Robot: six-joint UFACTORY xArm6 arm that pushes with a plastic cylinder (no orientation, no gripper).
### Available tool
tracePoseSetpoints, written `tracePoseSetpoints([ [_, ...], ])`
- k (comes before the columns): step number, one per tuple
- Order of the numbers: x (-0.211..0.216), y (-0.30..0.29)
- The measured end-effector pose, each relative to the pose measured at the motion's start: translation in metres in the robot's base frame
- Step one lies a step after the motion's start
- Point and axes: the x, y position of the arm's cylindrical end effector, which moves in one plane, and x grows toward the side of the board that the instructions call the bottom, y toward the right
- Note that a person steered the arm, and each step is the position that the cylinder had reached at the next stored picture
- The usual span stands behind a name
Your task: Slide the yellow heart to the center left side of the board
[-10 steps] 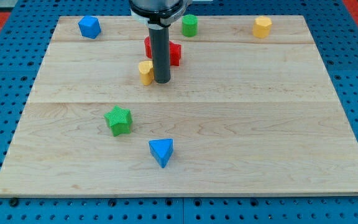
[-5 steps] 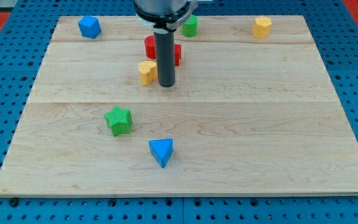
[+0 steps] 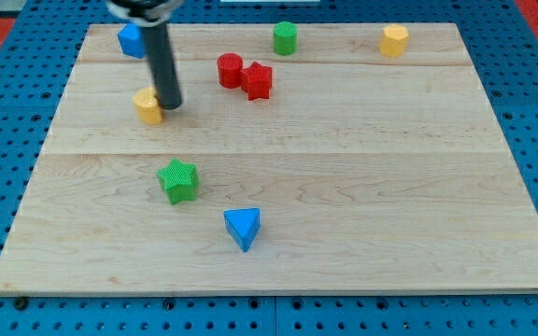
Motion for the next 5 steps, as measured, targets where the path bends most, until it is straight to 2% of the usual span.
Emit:
tracePoseSetpoints([
  [1,0.005,-0.03],
  [2,-0.02,-0.041],
  [3,-0.024,-0.054],
  [5,-0.017,-0.069],
])
